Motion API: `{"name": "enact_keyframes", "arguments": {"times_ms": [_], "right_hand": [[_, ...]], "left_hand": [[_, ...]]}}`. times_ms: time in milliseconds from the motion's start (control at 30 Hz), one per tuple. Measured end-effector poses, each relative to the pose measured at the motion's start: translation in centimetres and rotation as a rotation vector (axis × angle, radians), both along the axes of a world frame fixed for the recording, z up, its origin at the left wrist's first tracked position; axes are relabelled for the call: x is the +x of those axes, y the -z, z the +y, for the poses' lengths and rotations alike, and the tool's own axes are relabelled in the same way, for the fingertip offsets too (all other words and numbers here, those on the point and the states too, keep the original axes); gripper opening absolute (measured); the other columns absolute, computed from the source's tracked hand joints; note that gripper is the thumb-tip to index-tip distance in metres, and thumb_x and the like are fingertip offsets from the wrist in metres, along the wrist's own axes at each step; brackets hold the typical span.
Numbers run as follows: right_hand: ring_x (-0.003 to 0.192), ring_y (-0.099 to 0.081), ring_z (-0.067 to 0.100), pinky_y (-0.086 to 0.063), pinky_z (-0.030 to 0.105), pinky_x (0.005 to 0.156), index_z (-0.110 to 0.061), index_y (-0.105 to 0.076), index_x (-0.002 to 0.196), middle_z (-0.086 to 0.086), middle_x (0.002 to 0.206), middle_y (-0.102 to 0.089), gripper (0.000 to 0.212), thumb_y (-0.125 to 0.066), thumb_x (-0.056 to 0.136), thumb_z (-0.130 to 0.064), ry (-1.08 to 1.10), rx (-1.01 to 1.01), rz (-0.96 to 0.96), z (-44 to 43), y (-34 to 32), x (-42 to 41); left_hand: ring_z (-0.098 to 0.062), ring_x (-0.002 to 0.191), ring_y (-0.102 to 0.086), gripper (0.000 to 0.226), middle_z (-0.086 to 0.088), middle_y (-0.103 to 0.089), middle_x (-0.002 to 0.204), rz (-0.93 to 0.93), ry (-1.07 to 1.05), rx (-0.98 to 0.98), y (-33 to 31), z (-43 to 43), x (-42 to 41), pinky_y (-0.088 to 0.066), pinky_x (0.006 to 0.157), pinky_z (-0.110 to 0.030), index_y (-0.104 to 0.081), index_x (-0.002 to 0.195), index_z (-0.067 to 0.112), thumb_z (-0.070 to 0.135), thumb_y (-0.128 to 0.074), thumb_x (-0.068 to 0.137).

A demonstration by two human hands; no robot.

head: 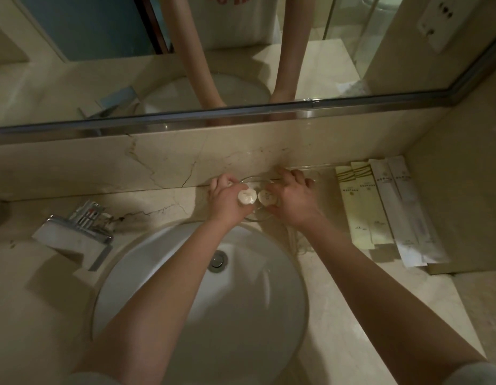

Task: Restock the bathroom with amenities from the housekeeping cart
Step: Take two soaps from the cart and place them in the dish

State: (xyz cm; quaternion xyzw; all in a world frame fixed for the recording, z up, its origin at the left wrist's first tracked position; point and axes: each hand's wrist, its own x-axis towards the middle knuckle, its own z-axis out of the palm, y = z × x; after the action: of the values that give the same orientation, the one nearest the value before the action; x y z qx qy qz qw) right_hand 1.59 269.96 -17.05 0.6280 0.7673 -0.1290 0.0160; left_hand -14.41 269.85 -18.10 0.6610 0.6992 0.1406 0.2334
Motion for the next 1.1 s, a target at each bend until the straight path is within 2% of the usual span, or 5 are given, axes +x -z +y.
{"name": "enact_keyframes", "arguments": {"times_ms": [200, 333, 667, 900, 1100], "right_hand": [[0.122, -0.045, 0.031, -0.038, 0.044, 0.101, -0.023, -0.058, 0.129, 0.01, 0.131, -0.053, 0.056, -0.073, 0.075, -0.031, 0.117, 0.134, 0.524, -1.1, -1.0, -0.1], [0.111, -0.051, 0.025, -0.035, 0.026, 0.093, -0.019, -0.061, 0.125, 0.009, 0.114, -0.061, 0.059, -0.081, 0.07, -0.027, 0.14, 0.129, 0.792, -2.1, -2.3, -1.2], [0.114, -0.049, 0.028, -0.045, 0.052, 0.09, -0.02, -0.069, 0.111, 0.005, 0.121, -0.06, 0.054, -0.084, 0.062, -0.035, -0.059, 0.226, 0.611, -1.3, -4.6, -3.0], [0.124, -0.042, 0.026, -0.041, 0.044, 0.093, -0.024, -0.068, 0.113, 0.002, 0.129, -0.055, 0.048, -0.079, 0.067, -0.031, -0.261, 0.152, 0.388, -1.2, -6.2, -2.5], [0.118, -0.049, 0.028, -0.037, 0.034, 0.097, -0.017, -0.061, 0.125, 0.009, 0.124, -0.059, 0.056, -0.078, 0.072, -0.023, -0.016, 0.117, 0.61, -1.6, -4.3, -1.9]], "left_hand": [[-0.008, 0.066, -0.048, 0.011, 0.005, -0.058, 0.074, -1.24, -0.496, -0.245, -3.7, -1.4, -0.1, -0.039, 0.056, -0.017, -0.061, 0.098, 0.016, 0.022, -0.061, 0.089], [-0.006, 0.058, -0.053, 0.019, 0.002, -0.066, 0.069, -1.609, -0.635, -0.441, -4.8, -2.4, -0.4, -0.04, 0.054, -0.017, -0.058, 0.093, 0.014, 0.032, -0.053, 0.091], [-0.01, 0.08, -0.05, 0.031, 0.004, -0.059, 0.089, -1.484, -0.426, -0.588, -5.7, -3.8, -1.1, -0.039, 0.077, -0.026, -0.061, 0.099, 0.02, 0.045, -0.046, 0.092], [-0.006, 0.063, -0.047, 0.008, 0.017, -0.058, 0.056, -0.829, -0.213, -0.394, -6.5, -2.4, -3.4, -0.033, 0.06, -0.023, -0.067, 0.079, 0.023, 0.026, -0.065, 0.085], [-0.008, 0.053, -0.04, 0.007, 0.001, -0.055, 0.063, -0.915, -0.438, -0.44, -5.2, -1.7, -3.7, -0.026, 0.046, -0.019, -0.062, 0.082, 0.016, 0.018, -0.059, 0.087]]}}
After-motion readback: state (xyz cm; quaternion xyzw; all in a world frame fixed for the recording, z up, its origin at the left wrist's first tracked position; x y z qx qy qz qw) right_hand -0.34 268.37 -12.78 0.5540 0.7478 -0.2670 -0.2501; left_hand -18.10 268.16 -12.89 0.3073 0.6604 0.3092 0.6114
